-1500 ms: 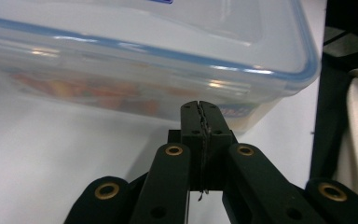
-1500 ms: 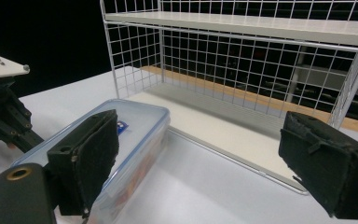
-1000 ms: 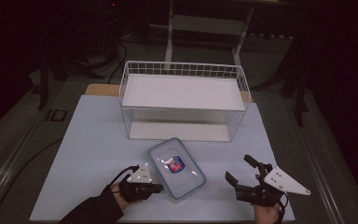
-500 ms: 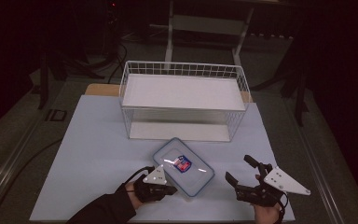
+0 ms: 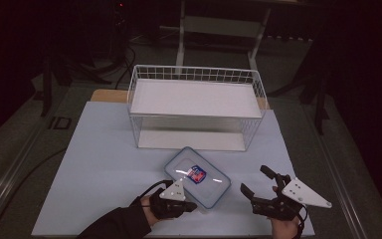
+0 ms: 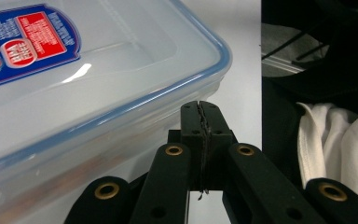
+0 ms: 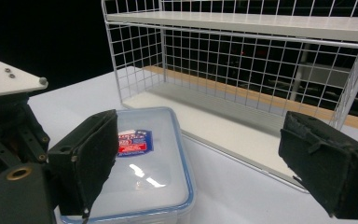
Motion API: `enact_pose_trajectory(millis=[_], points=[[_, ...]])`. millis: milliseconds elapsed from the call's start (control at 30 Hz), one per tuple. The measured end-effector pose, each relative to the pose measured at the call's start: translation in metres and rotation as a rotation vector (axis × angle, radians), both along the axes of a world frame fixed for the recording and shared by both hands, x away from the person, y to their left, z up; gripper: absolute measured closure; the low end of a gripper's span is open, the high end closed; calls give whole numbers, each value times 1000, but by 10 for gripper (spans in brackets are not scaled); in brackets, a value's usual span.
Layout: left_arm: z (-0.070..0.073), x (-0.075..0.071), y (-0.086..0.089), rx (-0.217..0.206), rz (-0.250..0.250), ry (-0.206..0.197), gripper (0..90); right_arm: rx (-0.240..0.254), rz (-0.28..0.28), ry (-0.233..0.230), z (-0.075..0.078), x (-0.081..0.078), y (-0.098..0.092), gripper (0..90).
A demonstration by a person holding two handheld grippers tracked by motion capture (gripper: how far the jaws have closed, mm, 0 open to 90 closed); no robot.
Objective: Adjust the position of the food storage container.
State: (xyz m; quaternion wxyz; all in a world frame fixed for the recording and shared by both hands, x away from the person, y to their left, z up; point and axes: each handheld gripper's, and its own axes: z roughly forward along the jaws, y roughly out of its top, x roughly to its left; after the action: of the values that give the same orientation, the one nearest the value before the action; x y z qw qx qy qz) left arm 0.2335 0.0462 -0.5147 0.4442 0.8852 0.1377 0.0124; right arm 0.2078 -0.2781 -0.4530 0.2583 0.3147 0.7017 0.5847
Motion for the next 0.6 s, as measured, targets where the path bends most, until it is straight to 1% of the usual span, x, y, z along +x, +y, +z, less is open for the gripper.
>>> enact_pose_trajectory(millis=[67, 167, 233, 300, 367, 433, 467, 500, 567, 600], points=[[0, 2, -5, -1, -3, 3, 895, -1, -1, 0, 0, 0, 0, 118], [2, 6, -13, -10, -3, -6, 895, 0, 0, 1, 0, 0, 0, 118], [2, 8, -18, -2, -3, -14, 895, 2, 0, 4, 0, 0, 0, 118], [3, 10, -24, 3, -3, -7, 895, 5, 0, 5, 0, 0, -1, 118], [3, 10, -28, 10, -2, -18, 895, 5, 2, 6, 0, 0, -1, 118], [4, 11, -30, 13, -2, -10, 895, 4, 4, 5, 0, 0, -1, 118], [4, 10, -31, 19, -3, -12, 895, 4, 5, 5, 0, 0, -1, 118], [3, 9, -31, 22, -7, -7, 895, 3, 5, 5, 0, 0, -1, 118], [1, 8, -30, 24, -7, -9, 895, 3, 5, 5, 0, -1, -1, 118], [-2, 10, -30, 37, -6, -9, 895, 6, 5, 6, 0, 0, -1, 118]])
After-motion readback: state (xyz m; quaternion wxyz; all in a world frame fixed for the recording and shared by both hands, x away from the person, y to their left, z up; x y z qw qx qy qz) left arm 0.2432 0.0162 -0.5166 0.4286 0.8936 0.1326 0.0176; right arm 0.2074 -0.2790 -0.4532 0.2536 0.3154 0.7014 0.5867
